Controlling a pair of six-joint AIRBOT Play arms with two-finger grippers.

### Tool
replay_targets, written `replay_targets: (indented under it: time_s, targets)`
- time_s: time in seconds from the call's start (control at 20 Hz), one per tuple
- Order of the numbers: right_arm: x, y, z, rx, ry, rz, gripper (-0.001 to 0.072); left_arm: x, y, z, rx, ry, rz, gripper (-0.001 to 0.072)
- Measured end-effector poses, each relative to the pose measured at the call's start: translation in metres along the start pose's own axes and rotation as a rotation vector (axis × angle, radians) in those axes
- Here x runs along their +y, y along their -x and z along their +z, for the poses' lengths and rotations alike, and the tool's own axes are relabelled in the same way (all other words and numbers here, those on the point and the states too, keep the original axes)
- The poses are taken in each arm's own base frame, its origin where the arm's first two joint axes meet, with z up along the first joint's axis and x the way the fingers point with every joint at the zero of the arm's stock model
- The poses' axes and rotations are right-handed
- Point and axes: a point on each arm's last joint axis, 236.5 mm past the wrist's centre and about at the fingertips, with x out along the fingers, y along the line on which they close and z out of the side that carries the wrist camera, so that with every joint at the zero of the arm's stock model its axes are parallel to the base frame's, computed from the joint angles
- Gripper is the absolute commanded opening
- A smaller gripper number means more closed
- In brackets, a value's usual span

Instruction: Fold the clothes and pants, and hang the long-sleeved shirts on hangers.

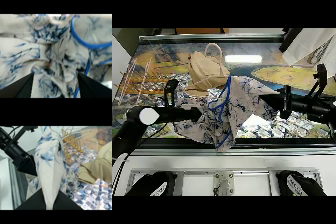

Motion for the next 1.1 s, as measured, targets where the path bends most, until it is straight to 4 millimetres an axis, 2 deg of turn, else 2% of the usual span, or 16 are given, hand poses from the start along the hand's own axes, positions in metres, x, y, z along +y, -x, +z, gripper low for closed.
replay_targets:
  time_s: [0.2,0.4,0.7,0.85,0.9,0.95,1.1]
  targets:
    - [0.001,0.000,-0.003,0.020,-0.015,-0.006,0.0011,-0.009,-0.016,0.018,-0.070,0.049,-0.018,0.0559]
    - [0.001,0.000,-0.005,0.028,-0.024,-0.010,0.0011,-0.020,-0.022,0.023,-0.098,0.058,-0.039,0.0559]
    - [0.001,0.000,-0.005,0.030,-0.029,-0.011,0.0011,-0.030,-0.047,0.011,-0.051,0.064,-0.045,0.0557]
    - [0.001,0.000,-0.005,0.031,-0.030,-0.011,0.0011,-0.030,-0.058,0.004,-0.024,0.079,-0.039,0.0346]
    - [0.001,0.000,-0.005,0.031,-0.034,-0.010,0.0011,-0.030,-0.059,0.004,-0.022,0.084,-0.039,0.0151]
    - [0.001,0.000,-0.005,0.031,-0.036,-0.010,0.0011,-0.030,-0.060,0.003,-0.022,0.090,-0.038,0.0018]
    - [0.003,0.001,-0.004,0.030,-0.037,-0.011,0.0011,-0.029,-0.062,0.004,-0.023,0.098,-0.036,0.0016]
